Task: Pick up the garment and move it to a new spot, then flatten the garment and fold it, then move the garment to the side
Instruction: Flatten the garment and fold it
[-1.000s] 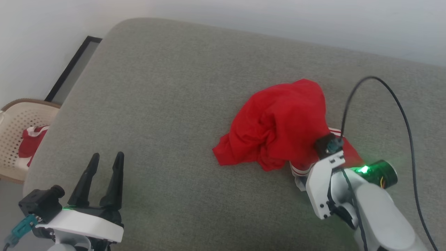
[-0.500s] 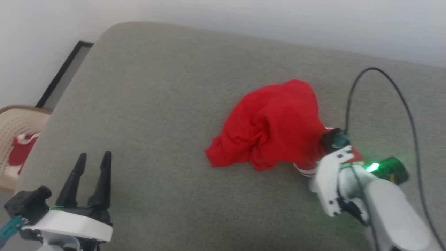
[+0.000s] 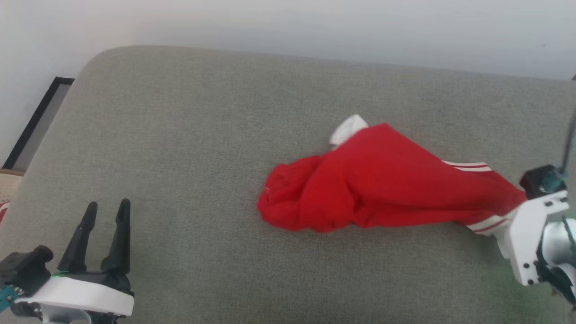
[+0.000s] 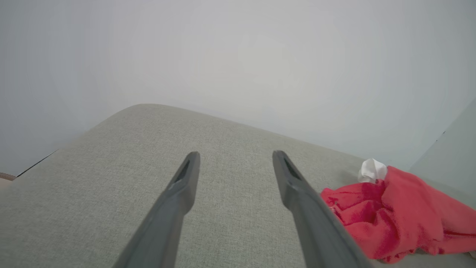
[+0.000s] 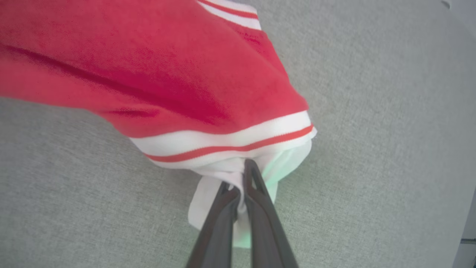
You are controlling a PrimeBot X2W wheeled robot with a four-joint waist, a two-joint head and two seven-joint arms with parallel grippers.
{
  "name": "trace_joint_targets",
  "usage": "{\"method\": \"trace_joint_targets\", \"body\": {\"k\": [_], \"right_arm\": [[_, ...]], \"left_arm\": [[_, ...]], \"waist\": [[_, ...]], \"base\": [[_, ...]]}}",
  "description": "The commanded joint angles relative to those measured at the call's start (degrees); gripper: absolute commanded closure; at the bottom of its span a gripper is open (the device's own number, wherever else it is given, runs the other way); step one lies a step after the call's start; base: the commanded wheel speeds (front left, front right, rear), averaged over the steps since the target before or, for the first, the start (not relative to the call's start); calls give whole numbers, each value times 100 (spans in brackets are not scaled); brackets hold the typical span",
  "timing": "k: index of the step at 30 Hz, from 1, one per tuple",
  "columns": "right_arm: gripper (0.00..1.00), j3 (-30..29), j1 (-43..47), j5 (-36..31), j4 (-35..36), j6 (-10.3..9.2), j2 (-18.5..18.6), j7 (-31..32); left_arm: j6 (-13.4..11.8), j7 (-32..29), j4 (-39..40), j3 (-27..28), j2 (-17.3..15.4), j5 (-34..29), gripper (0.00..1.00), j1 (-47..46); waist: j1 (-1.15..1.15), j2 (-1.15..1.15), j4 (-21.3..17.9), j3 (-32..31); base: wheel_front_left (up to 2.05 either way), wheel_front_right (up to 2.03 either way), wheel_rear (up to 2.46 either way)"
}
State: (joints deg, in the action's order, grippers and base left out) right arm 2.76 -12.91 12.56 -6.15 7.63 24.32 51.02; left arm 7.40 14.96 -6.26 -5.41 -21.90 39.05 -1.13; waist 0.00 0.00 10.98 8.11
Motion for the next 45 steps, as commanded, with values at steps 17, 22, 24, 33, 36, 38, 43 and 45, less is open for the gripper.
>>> {"method": "trace_joint_targets", "body": {"k": [17,22,24,33,36,38,43,45], "right_arm": [[0,-54,-176,198,-1123,-15,-579,-499],[0,4,-199,389,-783,-15,-606,-556],[0,9,-156,433,-571,-17,-634,-647],[0,-34,141,326,329,-17,-1075,-1444],[0,-81,192,168,554,-16,-1269,-1990],[0,-131,198,12,670,-16,-1430,-2456],[0,-257,224,-377,693,-17,-1823,-3647],[0,-342,230,-510,657,-16,-1943,-4085]], "left_arm": [[9,28,-200,-271,-307,213,0,-369],[9,29,-247,-386,-573,394,0,-489],[9,28,-270,-433,-725,508,0,-533],[9,-28,-315,-928,-1459,942,0,-882],[9,-202,-258,-1087,-1712,1053,0,-1081],[9,-355,-213,-1211,-1890,1150,0,-1228],[9,-793,-87,-1536,-2293,1321,0,-1657],[9,-1013,-30,-1669,-2416,1393,0,-1851]], "waist": [[0,0,-41,133],[0,0,-249,76],[0,0,-360,43],[0,0,-974,-94],[0,0,-1199,-105],[0,0,-1357,-93],[0,0,-1774,-11],[0,0,-1917,47]], "base": [[0,0,0],[0,0,0],[0,0,0],[0,0,0],[0,0,0],[0,0,0],[0,0,0],[0,0,0]]}}
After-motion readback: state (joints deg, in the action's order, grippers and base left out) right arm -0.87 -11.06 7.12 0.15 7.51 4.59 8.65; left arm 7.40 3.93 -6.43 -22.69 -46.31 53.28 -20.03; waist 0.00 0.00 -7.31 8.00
